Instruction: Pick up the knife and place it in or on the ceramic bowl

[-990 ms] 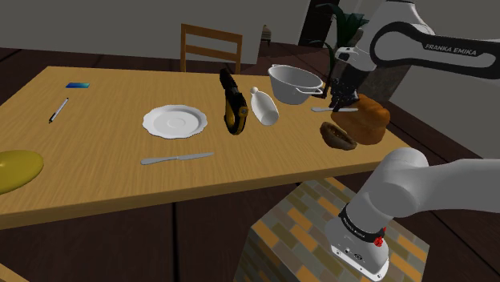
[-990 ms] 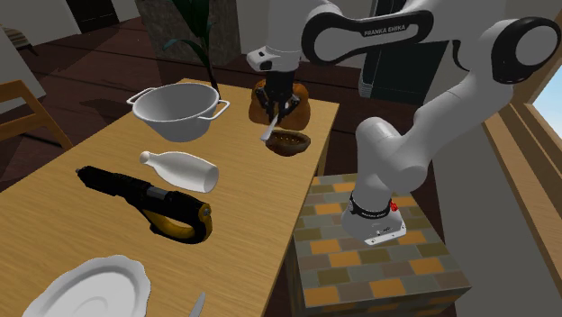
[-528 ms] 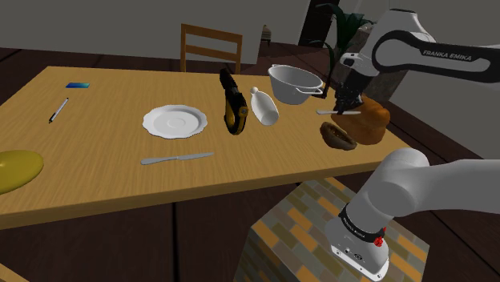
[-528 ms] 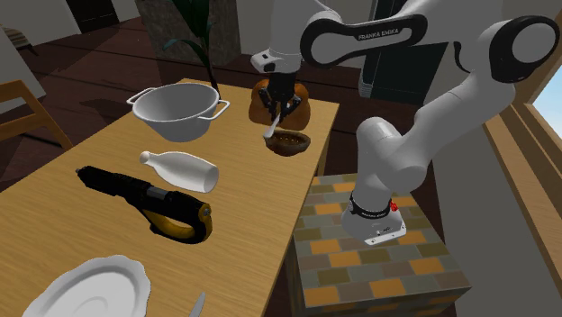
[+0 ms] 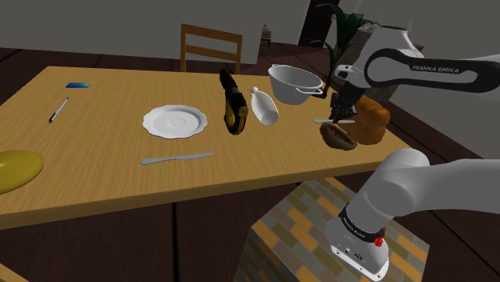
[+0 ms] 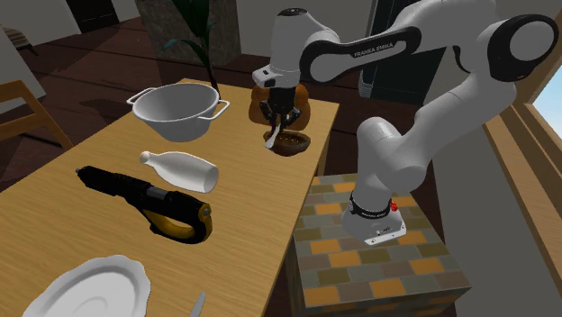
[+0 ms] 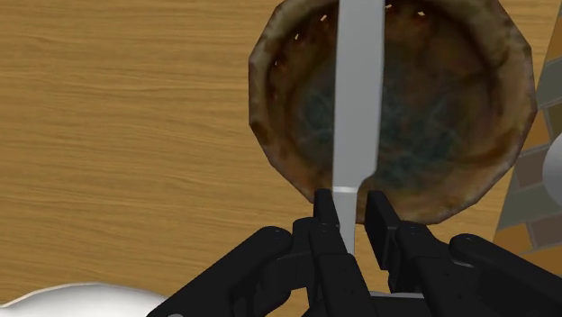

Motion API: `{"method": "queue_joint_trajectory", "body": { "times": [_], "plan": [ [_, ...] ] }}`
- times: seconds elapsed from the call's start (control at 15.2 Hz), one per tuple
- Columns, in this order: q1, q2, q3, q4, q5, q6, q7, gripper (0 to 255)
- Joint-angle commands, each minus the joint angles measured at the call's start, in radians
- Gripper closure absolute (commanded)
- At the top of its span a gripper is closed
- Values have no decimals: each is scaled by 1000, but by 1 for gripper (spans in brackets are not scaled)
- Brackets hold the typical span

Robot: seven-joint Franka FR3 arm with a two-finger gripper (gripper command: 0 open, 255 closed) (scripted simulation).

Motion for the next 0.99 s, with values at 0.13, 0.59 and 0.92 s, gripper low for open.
{"method": "queue_joint_trajectory", "body": {
  "times": [0.13,0.59,0.92],
  "plan": [
    [-10,9,-24,-45,-23,54,1,255],
    [-10,9,-24,-45,-23,54,1,255],
    [-10,9,-24,-45,-23,54,1,0]
  ]
}}
